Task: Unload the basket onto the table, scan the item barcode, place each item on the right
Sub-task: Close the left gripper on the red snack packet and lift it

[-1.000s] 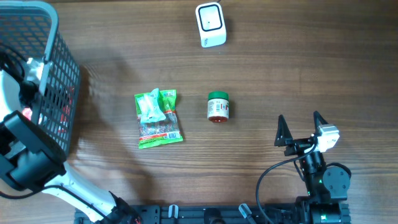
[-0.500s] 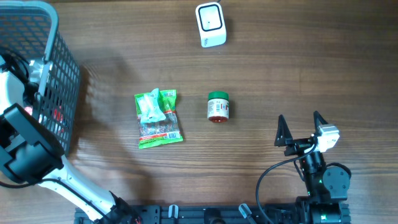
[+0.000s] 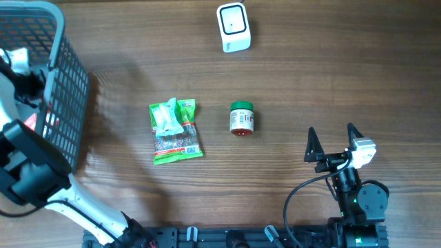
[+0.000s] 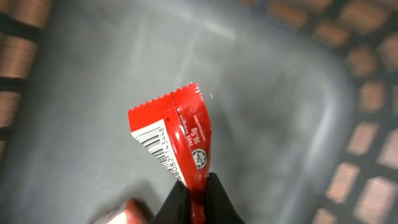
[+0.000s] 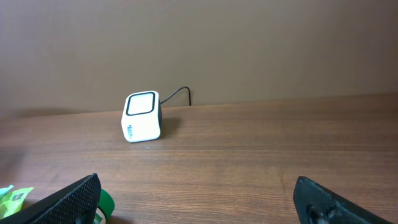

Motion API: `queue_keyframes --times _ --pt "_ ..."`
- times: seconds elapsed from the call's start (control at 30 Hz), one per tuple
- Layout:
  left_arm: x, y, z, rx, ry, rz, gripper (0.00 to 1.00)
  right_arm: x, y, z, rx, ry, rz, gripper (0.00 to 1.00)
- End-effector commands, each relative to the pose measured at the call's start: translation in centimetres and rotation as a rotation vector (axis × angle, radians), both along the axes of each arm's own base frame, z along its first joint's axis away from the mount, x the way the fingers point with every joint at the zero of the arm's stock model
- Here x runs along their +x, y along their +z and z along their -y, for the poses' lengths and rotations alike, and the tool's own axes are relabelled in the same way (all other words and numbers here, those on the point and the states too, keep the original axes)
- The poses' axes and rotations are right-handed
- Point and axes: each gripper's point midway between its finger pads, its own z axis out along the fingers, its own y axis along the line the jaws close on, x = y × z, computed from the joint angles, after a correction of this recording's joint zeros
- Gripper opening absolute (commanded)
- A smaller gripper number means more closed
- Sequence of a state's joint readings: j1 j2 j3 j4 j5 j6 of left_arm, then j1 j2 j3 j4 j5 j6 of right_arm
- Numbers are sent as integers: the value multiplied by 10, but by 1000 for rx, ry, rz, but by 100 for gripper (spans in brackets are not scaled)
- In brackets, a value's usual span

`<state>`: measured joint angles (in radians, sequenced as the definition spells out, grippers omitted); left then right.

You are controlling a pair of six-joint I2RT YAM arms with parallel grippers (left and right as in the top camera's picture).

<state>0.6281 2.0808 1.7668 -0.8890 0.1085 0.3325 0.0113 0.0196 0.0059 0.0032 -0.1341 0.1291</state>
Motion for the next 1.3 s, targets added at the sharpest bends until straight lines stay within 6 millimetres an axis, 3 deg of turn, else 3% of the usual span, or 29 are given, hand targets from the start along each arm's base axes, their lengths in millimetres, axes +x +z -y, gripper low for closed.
queue_keyframes --times 0.0,0.2,0.4,0.63,1.1,1.27 --pt "-19 49 -16 29 259 45 4 0 2 2 -10 -9 11 100" --pt "-75 25 -31 25 367 -142 4 0 2 2 -10 -9 11 100" --pt "-102 -4 -46 3 430 -175 6 0 2 2 -10 -9 11 100" --pt "-96 -34 -33 -71 406 -131 5 0 2 2 -10 -9 11 100" --pt "-85 -31 -37 -65 399 -80 11 0 2 2 -10 -9 11 99" --pt "-84 -32 -36 -74 396 -75 47 0 2 2 -10 -9 11 100"
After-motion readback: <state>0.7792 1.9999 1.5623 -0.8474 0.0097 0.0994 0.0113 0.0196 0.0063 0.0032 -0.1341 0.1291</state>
